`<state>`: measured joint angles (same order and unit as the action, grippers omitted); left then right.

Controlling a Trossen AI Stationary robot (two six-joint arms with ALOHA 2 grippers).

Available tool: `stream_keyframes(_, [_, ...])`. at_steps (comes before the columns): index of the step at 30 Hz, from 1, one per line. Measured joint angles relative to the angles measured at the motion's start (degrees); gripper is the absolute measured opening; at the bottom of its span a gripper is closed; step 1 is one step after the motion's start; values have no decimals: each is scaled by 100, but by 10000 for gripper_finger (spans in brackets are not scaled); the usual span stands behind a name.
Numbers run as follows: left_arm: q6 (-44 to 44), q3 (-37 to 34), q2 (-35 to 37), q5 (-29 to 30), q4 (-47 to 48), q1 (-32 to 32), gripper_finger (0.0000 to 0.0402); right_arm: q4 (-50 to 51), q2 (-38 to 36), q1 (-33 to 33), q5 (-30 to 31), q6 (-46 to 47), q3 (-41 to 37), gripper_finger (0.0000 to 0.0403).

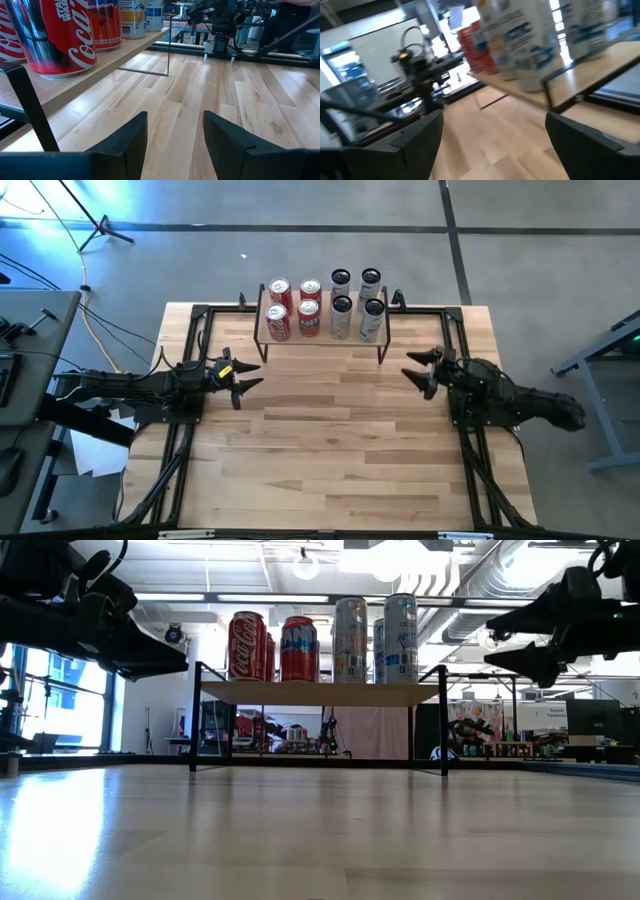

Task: Place canned beverage on shelf
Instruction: Return to Home Position

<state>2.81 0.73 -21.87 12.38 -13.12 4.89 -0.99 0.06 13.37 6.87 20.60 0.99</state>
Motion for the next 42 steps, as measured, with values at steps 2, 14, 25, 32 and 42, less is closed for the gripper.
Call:
stream_keyframes(2, [0,0,0,0,0,0,170,2,6,176,0,0,0,339])
stream_keyframes(14, [0,0,202,-2,-2,14,170,13,19,800,-13,-4,2,339])
stream_keyframes(25, [0,0,645,0,3,595,170,17,24,1152,-28,-4,2,339])
stream_keyframes(32, [0,0,640,33,1,688,170,17,24,1152,-28,-4,2,339])
stream_keyframes(42, [0,0,640,34,1,688,170,17,24,1152,-26,-4,2,339])
